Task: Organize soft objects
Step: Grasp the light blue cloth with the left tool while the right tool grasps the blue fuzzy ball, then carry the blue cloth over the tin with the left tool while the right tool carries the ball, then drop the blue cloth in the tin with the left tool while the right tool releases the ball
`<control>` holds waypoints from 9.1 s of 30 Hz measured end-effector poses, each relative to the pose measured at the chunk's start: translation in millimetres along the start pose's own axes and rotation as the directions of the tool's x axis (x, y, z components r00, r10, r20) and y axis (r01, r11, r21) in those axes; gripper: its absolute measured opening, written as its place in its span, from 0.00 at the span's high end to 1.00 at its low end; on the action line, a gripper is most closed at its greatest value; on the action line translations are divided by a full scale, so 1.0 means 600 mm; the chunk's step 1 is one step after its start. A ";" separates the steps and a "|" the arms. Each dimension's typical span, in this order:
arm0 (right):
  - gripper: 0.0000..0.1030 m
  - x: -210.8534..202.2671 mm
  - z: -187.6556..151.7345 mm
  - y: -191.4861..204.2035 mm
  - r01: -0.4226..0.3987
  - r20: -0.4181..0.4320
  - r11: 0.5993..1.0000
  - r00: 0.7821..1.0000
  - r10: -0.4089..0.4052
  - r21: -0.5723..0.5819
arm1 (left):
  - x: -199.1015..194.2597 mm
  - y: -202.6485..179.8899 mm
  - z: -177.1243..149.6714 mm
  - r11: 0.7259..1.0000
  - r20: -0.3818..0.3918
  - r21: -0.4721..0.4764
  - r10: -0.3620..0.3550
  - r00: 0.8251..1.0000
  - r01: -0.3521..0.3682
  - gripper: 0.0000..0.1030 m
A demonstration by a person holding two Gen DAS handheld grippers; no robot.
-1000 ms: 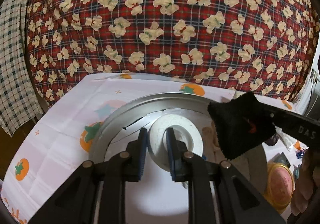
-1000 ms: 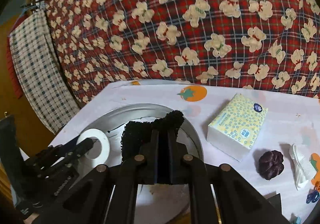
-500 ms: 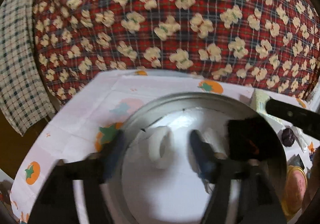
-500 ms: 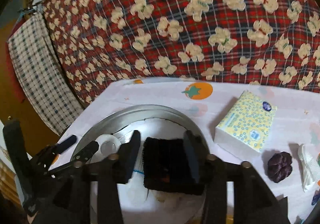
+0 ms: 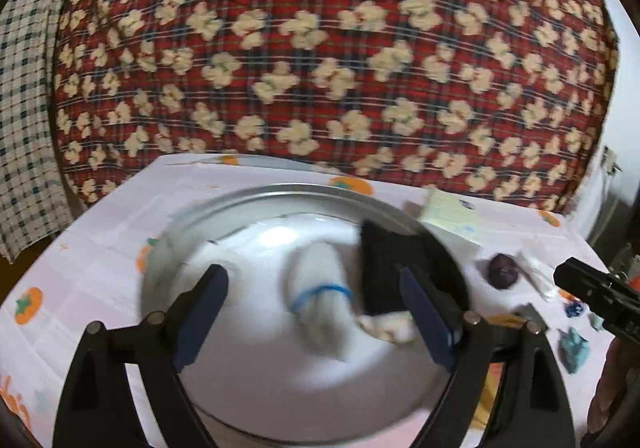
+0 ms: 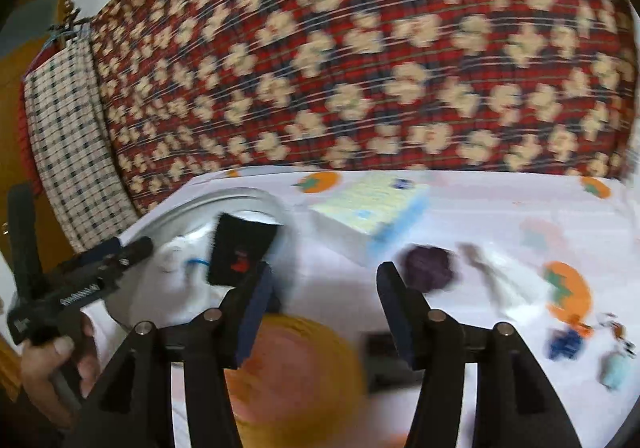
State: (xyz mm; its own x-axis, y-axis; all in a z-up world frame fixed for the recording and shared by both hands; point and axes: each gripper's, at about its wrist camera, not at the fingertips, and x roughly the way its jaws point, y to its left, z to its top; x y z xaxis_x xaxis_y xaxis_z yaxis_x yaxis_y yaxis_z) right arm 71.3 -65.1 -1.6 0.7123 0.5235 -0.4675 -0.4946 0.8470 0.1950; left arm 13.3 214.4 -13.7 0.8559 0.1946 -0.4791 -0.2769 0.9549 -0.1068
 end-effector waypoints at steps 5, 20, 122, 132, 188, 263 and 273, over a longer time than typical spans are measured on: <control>0.44 -0.057 -0.029 -0.113 0.125 0.016 0.990 0.992 -0.126 0.062 | -0.014 -0.067 -0.018 0.997 -0.001 0.033 -0.074 0.997 0.074 0.13; 0.44 -0.129 -0.089 -0.317 0.404 -0.085 0.901 0.915 -0.395 0.157 | -0.042 -0.304 -0.078 0.927 -0.100 0.222 -0.288 0.952 0.304 0.13; 0.66 -0.055 -0.035 -0.179 0.216 0.195 0.962 0.949 -0.247 0.164 | -0.008 -0.310 -0.081 0.950 0.048 0.209 -0.248 0.968 0.233 0.87; 0.66 -0.051 -0.032 -0.149 0.268 0.228 0.957 0.930 -0.288 0.115 | -0.003 -0.277 -0.074 0.962 0.062 0.167 -0.228 0.972 0.215 0.87; 0.66 -0.040 -0.040 -0.054 0.236 0.301 0.971 0.925 -0.233 0.025 | -0.009 -0.165 -0.060 0.992 0.124 0.026 -0.124 0.985 0.122 0.87; 0.66 0.102 0.060 0.188 -0.113 -0.012 0.964 0.993 0.114 -0.241 | 0.029 -0.012 -0.004 0.999 -0.052 0.017 -0.035 0.998 0.036 0.87; 0.64 0.155 0.047 0.234 -0.150 -0.137 0.948 0.984 0.115 -0.282 | 0.060 0.052 -0.001 1.000 -0.119 -0.025 -0.013 0.993 0.010 0.87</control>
State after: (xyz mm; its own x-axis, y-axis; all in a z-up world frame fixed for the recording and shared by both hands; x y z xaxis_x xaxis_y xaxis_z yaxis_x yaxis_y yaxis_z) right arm 82.3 105.1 6.3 0.5757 0.5995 -0.5560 -0.7158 0.6982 0.0116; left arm 35.5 251.1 -34.8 0.8014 0.1536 -0.5781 -0.2789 0.9510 -0.1339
